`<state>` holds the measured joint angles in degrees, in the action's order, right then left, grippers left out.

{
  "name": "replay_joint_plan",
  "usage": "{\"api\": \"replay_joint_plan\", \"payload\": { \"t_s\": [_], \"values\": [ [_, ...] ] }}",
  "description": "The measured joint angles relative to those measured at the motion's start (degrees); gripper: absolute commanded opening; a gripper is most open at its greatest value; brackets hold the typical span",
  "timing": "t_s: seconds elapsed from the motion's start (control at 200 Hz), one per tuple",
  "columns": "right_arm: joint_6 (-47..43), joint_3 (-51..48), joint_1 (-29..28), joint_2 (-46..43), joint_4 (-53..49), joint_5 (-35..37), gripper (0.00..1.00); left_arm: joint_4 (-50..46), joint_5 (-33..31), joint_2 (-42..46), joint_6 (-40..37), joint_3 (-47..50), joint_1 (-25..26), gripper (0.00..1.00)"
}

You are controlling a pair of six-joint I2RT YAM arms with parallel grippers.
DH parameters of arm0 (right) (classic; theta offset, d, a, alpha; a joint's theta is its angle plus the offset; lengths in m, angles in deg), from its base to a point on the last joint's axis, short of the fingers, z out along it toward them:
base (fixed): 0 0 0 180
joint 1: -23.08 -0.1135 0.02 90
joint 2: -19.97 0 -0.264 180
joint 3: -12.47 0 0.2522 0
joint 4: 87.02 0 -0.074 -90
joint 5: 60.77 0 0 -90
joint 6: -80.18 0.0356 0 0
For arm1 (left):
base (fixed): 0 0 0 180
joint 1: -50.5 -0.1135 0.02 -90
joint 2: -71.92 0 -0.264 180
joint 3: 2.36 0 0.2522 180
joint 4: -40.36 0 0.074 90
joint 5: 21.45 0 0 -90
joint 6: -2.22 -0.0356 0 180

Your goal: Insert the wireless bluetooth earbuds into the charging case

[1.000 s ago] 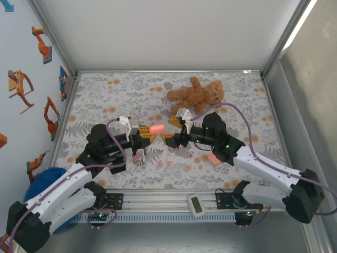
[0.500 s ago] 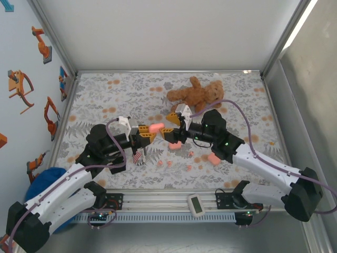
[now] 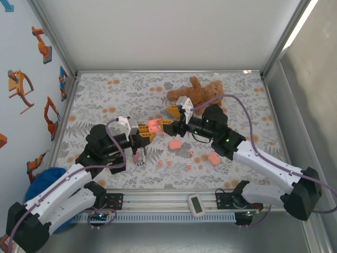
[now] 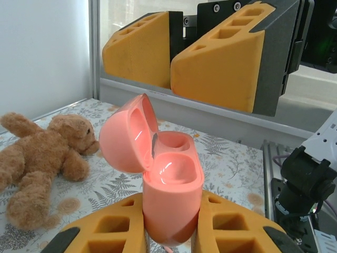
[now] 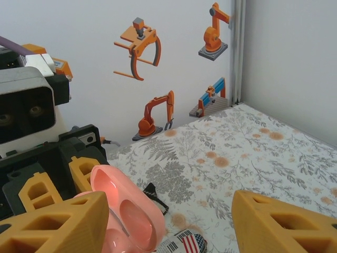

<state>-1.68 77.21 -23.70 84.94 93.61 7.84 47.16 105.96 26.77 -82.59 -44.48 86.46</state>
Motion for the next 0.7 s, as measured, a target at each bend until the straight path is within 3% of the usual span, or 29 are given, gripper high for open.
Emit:
{"api": "replay_joint_plan", "payload": {
  "t_s": [0.446, 0.701],
  "values": [
    [6.2, -2.0, 2.3, -11.2, -7.1, 6.8, 0.60, -4.4, -3.2, 8.8, -0.4, 4.5, 0.0, 0.02],
    [13.4, -5.2, 6.2, -5.3, -13.6, 7.9, 0.49, -7.9, -4.2, 13.8, -0.4, 4.7, 0.0, 0.02]
  ]
}}
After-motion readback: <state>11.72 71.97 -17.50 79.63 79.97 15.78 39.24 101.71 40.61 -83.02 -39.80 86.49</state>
